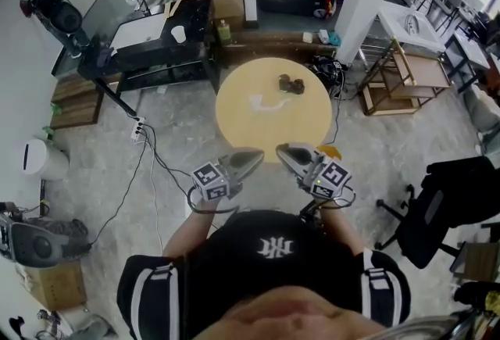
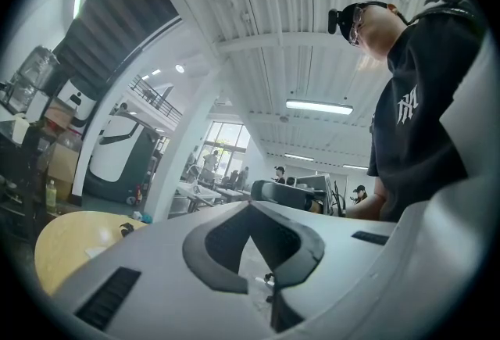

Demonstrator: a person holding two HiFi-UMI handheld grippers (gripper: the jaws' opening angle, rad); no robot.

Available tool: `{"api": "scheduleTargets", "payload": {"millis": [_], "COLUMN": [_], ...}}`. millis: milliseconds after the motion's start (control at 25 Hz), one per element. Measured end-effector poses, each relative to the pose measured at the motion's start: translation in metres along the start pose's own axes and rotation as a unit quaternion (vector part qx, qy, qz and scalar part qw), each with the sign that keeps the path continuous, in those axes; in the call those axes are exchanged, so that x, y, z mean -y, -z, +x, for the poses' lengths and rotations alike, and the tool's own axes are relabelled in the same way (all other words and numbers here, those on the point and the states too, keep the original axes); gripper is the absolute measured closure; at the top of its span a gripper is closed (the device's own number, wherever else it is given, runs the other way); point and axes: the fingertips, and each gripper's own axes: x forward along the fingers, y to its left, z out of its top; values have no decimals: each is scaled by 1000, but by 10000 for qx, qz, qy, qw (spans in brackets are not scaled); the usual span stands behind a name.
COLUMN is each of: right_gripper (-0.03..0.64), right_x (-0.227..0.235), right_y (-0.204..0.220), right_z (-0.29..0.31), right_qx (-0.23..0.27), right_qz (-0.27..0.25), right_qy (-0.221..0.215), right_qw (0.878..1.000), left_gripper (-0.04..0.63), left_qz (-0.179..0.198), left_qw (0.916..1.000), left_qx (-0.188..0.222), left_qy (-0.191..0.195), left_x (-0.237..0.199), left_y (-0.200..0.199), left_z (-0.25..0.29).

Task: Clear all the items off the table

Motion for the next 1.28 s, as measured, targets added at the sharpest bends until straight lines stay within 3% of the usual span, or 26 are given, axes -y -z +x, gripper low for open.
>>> {"api": "scheduleTargets", "payload": {"millis": [480, 680, 840, 1040, 1280], "right_gripper": [614, 614, 615, 614, 614], "right_x": [9, 9, 10, 16, 36], "right_y": [0, 1, 1, 5, 11], "right_z": [-6, -6, -7, -19, -35], "right_qx": [76, 3, 57, 45, 14], "right_qz": [-129, -12, -4, 10, -15], "right_qy": [-107, -70, -77, -77, 8], "right_qw": [9998, 10000, 10000, 10000, 10000], "left_gripper": [581, 581, 581, 581, 581], "left_qz": [121, 367, -3, 219, 65], "left_qw": [9999, 9991, 10000, 9994, 9991], "left_qx": [-39, -179, -4, -256, -400], "left_qy": [-29, -128, -49, -36, -103], "left_x": [0, -1, -1, -4, -4], "left_y": [4, 10, 4, 10, 21], "left_z": [8, 9, 11, 14, 32]}}
